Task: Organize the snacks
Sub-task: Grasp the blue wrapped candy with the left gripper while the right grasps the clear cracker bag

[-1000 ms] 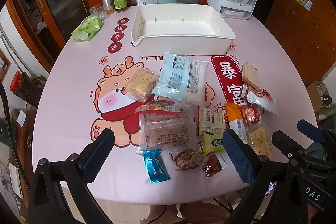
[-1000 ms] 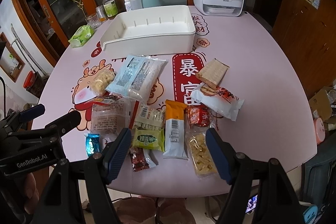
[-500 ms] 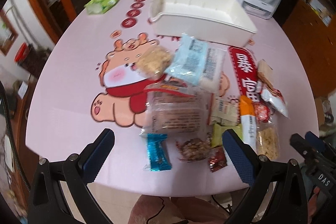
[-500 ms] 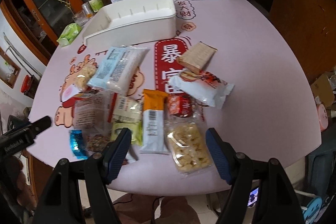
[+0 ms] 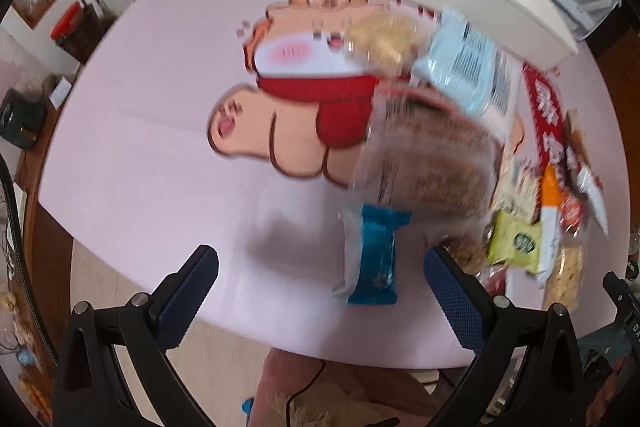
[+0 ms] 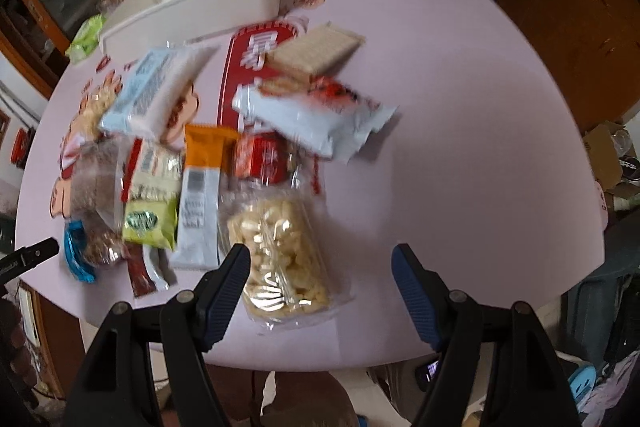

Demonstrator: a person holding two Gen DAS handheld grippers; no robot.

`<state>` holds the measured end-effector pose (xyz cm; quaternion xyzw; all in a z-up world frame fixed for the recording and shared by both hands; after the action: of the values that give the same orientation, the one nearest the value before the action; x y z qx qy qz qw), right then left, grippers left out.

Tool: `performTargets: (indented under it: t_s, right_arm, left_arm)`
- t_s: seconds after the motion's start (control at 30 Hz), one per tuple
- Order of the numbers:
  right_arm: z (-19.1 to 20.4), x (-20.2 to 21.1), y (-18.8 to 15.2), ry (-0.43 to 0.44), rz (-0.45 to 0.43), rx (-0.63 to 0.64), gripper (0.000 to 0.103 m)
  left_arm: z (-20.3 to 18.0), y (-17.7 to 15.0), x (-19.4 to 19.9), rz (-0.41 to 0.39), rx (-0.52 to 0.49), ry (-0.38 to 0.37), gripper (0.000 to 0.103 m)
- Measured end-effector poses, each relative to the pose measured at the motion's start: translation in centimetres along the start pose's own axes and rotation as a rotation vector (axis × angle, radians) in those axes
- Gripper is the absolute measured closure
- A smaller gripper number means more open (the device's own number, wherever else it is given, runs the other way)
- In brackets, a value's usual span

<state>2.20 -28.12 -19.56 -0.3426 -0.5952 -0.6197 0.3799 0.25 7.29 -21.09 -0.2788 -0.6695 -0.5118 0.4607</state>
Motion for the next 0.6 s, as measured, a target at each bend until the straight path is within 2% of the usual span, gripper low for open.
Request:
performTargets:
  t_s: [0.13, 0.37, 0.53, 0.6]
  right_arm:
    - [1.1, -1.6, -1.1, 0.048, 0.053, 0.022, 0.029]
    - [2.3, -3.5, -1.7, 0.076, 0.092, 0.060, 0.029]
    - [2.8, -4.1, -1.8, 0.089, 0.111, 0.085, 0.029]
    - [3.1, -4.3, -2.0, 0.098, 0.125, 0.101, 0.030]
  left_arm:
    - [-0.6, -1.4, -1.5, 0.036, -0.029, 0.004, 0.001]
    - [-1.0, -2.3, -3.7, 0.047, -0.056, 0.029, 0.002]
    - [-0.7, -2.7, -4.7, 0.064, -0.035, 0.029, 0.009]
    - [-0.8, -2.9, -5.1, 0.069, -0.021, 0.018, 0.019]
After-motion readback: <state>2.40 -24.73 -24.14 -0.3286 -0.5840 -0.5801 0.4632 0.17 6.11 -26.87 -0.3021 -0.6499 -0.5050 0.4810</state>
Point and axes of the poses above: each gripper's, at about its wrist camera, not at the fingertips, and x roughly against the way its jaws point, z to its left, y to its top, the point moved 8 cm from there along -x, roughly the way its jaws point, and after that the axes turned 13 degrees about -z, right-handed, at the moved point
